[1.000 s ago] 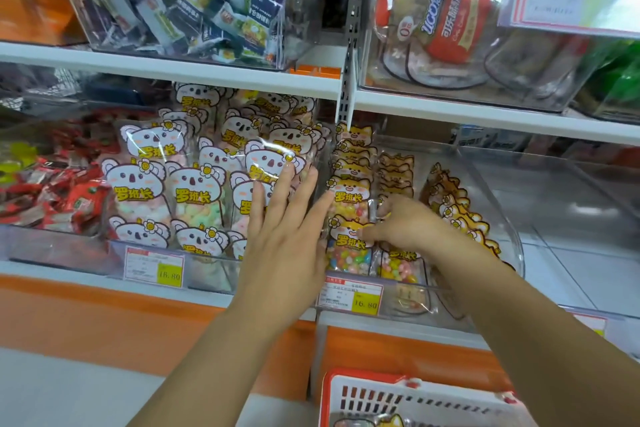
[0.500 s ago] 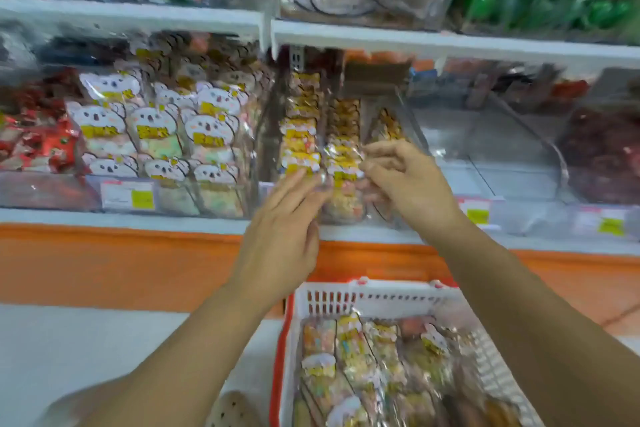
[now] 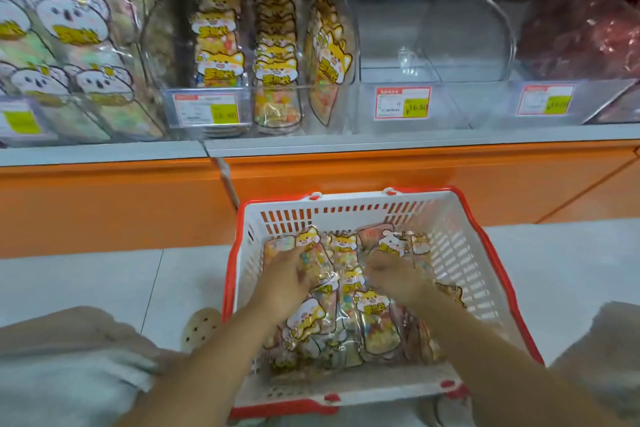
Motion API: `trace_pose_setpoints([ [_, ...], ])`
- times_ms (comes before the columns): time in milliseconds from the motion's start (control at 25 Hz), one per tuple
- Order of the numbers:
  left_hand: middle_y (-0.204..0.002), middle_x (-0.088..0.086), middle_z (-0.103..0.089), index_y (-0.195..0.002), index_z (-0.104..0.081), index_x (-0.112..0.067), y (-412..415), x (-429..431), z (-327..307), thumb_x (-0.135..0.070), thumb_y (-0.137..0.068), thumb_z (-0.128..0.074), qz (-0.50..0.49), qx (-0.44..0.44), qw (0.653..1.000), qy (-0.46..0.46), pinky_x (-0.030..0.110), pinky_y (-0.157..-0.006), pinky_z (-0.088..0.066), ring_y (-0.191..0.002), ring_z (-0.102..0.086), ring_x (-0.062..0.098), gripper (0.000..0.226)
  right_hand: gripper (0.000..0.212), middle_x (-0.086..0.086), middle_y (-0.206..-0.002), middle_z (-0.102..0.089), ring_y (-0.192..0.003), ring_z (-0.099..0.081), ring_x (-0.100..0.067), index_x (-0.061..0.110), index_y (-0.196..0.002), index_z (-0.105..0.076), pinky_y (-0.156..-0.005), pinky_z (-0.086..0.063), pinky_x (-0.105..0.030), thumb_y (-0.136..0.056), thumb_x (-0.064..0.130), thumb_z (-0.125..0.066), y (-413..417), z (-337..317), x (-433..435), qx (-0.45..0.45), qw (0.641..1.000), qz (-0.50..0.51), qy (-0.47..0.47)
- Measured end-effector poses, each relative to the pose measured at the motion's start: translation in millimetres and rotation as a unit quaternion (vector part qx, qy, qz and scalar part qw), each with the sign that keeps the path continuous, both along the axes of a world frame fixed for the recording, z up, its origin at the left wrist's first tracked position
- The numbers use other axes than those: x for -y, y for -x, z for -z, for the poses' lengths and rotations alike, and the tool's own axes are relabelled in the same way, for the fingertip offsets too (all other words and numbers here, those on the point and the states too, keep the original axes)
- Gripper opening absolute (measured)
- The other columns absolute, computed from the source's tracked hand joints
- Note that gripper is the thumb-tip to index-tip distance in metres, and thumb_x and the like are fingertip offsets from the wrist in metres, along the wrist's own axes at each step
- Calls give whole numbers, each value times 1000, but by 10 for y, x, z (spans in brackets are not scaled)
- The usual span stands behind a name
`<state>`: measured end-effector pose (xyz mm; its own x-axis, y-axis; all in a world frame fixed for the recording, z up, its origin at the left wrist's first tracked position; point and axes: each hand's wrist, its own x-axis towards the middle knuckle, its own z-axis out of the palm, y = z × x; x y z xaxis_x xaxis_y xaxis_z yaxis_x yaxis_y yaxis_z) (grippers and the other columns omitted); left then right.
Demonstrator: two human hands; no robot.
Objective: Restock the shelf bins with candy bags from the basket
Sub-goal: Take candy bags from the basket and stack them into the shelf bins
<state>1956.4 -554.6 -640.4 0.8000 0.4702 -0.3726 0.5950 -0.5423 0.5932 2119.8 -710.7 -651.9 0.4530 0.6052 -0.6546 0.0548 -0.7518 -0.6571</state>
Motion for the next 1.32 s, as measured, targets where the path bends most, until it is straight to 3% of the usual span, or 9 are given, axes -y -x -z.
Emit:
trace_pose_setpoints([
  [120,-152,10,-32,-144,-39,-14,-25,-27,208,-19,-93,-57,-67,0,997,-28,30,-110,-29,-143,-26,25,54,39,-6,-121,-61,-106,-61,-29,18,-134,-54,-88,-50,-34,-98,32,-54,251,195,-292,8,999,37,3],
  [320,-156,8,-27,-152,-24,-18,10,-62,505,-28,-91,-59,-179,-28,983,-11,32,-112,-27,-143,-26,25,71,32,-17,-92,-62,-89,-61,-31,1,-96,-65,-83,-45,-40,-92,32,-64,387,421,-658,76,994,74,-33],
  [440,-153,7,-35,-152,-24,-18,15,-88,579,-35,-90,-61,-170,-48,984,-36,33,-109,-31,-138,-33,26,74,38,-6,-60,-42,-61,-44,-25,8,-61,-44,-71,-40,-36,-88,18,-69,371,475,-638,55,990,113,-63],
  [600,-149,3,-36,-151,-28,-23,22,-95,600,-42,-81,-71,-119,-39,992,-19,34,-108,-35,-134,-37,24,84,20,-6,-90,-53,-89,-54,-24,6,-90,-53,-76,-42,-35,-88,19,-69,269,492,-485,-1,977,205,-54],
  [720,-145,2,-42,-147,-37,-24,48,-68,565,-31,-86,-69,-78,-4,996,-31,30,-101,-42,-126,-48,21,69,21,-4,-87,-48,-78,-50,-17,8,-87,-47,-65,-36,-29,-89,15,-67,189,419,-380,-21,959,265,-100],
  [920,-115,-9,-63,-118,-64,-22,16,-93,260,-30,-100,-50,-159,130,979,11,9,-80,-38,-103,-59,7,24,23,-7,-109,-65,-101,-64,-26,11,-109,-61,-84,-51,-43,-86,9,-68,-92,388,-123,-254,848,398,-239],
  [1080,-58,-11,-42,-76,-55,-9,-45,-171,129,-38,-99,-51,-240,186,945,124,40,-68,-49,-56,-49,18,36,50,-13,-132,-60,-119,-59,-29,6,-137,-50,-98,-49,-42,-90,22,-57,-151,278,-24,-366,798,361,-314],
  [1200,-78,-8,-51,-86,-63,-4,-81,-106,37,-41,-96,-56,-281,161,922,214,49,-81,-56,-70,-55,18,39,63,-14,-135,-58,-124,-55,-36,10,-136,-51,-104,-42,-55,-79,26,-72,-87,179,-24,-417,789,327,-312],
  [1320,-114,-14,-57,-110,-66,-24,-131,-48,-16,-46,-89,-63,-350,159,847,366,37,-84,-56,-108,-59,16,31,28,-15,-119,-66,-109,-64,-32,6,-115,-60,-96,-51,-49,-89,17,-61,32,90,-91,-414,813,288,-291],
])
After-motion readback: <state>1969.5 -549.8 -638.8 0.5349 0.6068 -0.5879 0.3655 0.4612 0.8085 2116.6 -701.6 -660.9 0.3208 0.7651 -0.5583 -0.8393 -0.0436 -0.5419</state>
